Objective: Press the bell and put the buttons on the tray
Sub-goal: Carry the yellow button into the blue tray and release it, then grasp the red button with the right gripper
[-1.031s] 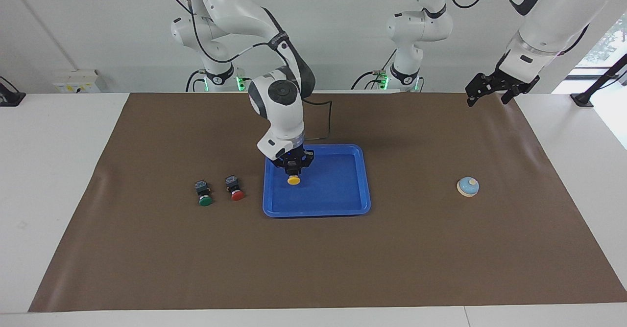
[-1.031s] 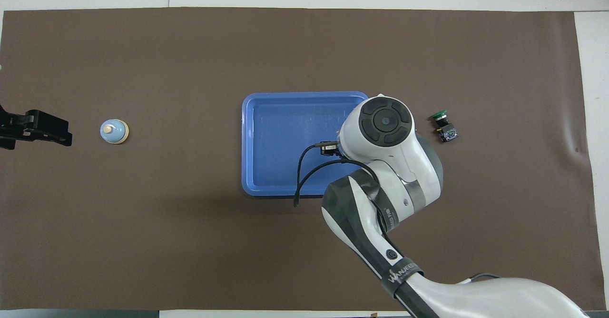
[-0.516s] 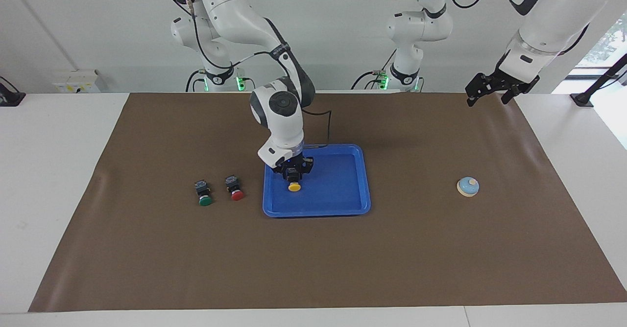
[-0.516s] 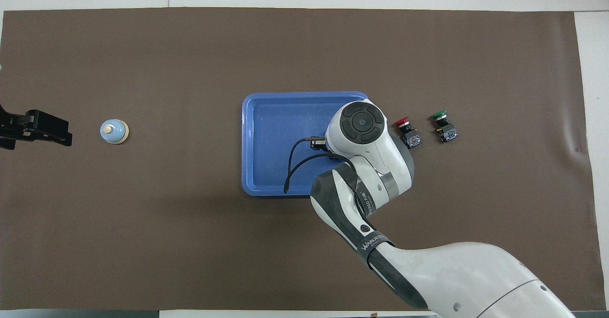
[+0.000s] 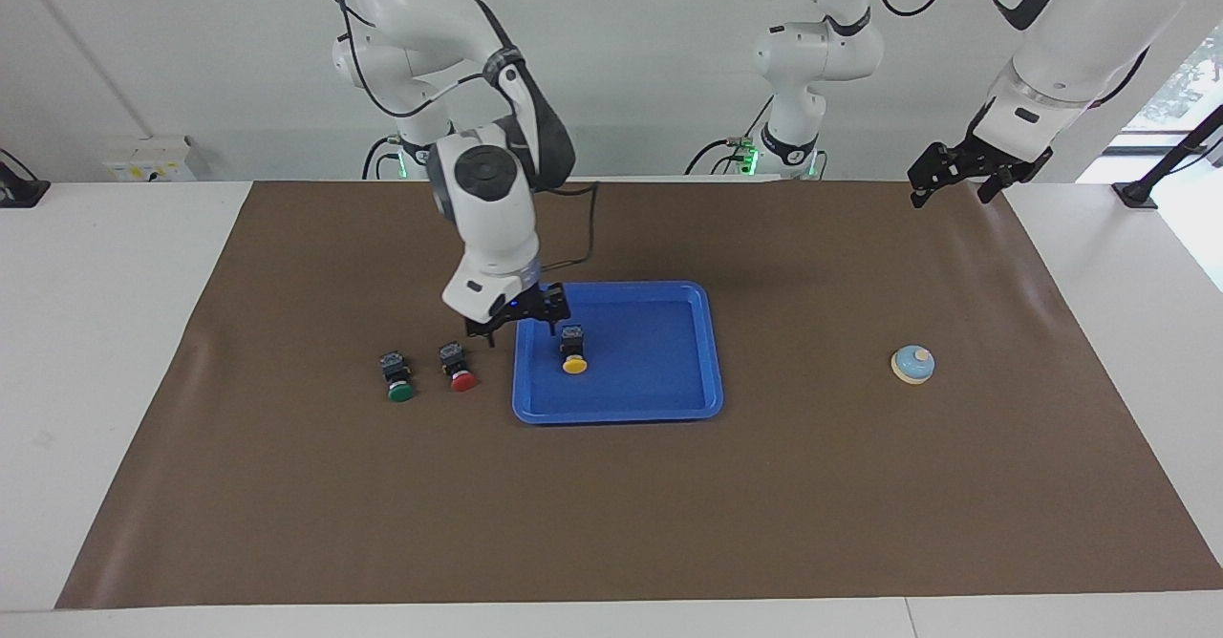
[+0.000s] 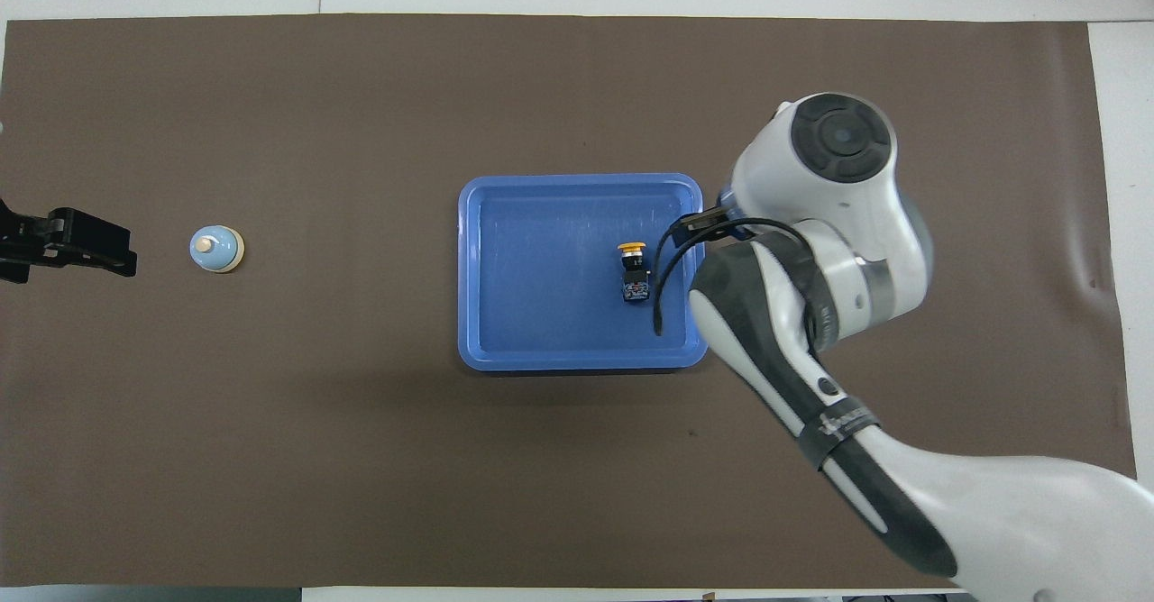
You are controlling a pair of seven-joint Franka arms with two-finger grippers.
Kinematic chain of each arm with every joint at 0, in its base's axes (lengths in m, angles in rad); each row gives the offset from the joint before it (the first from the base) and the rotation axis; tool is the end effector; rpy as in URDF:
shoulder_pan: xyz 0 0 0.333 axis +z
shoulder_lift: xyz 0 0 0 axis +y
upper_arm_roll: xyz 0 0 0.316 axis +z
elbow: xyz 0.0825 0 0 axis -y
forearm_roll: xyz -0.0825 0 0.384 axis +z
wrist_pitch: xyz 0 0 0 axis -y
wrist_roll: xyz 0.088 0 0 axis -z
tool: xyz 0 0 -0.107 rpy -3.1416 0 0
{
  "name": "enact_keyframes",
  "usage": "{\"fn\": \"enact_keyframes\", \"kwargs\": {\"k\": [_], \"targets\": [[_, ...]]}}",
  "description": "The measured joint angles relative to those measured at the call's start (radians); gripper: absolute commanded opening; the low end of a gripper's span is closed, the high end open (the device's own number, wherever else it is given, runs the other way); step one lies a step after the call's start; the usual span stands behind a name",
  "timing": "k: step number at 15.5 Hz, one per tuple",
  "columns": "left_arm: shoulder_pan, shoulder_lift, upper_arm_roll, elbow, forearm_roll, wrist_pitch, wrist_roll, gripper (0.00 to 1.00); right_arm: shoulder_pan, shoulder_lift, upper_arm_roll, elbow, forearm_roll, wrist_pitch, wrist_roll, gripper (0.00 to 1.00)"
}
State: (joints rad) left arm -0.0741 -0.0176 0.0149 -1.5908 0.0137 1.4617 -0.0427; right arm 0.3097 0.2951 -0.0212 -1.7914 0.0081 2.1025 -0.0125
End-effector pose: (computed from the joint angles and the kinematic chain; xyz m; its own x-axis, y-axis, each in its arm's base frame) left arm 0.5358 -0.0301 0.6159 0.9938 -0.0147 -0.1106 -0.0168 -0.9997 -0.0182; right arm 0.6087 0.1820 0.3882 0.9558 0.2935 0.0161 0.2935 -0.9559 -0.0007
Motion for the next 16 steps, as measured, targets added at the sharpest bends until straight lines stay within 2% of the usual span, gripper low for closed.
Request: {"fn": "enact_keyframes", "kwargs": {"k": [3, 8, 11, 12, 15, 16], "targets": [[0.0, 0.0, 0.0, 0.0, 0.0, 0.0, 0.0, 1.0, -0.057, 0.004, -0.002, -0.029, 0.008, 0.024, -0.176, 1.0], [0.0, 0.0, 0.0, 0.0, 0.0, 0.0, 0.0, 1.0, -0.039, 0.003, 0.006, -0.205, 0.008, 0.273, -0.267, 0.98], [0.0, 0.0, 0.0, 0.0, 0.0, 0.0, 0.0, 1.0, -0.047, 0.002, 0.002, -0.258, 0.008, 0.309, -0.289, 0.95], [0.0, 0.0, 0.0, 0.0, 0.0, 0.0, 0.0, 1.0, -0.05, 0.002, 0.001, -0.262, 0.008, 0.309, -0.29, 0.88], [0.0, 0.0, 0.0, 0.0, 0.0, 0.0, 0.0, 1.0, -0.058, -0.001, 0.0, -0.272, 0.008, 0.309, -0.291, 0.59], [0.0, 0.0, 0.0, 0.0, 0.0, 0.0, 0.0, 1.0, -0.059, -0.001, 0.0, -0.277, 0.008, 0.309, -0.291, 0.54]]}}
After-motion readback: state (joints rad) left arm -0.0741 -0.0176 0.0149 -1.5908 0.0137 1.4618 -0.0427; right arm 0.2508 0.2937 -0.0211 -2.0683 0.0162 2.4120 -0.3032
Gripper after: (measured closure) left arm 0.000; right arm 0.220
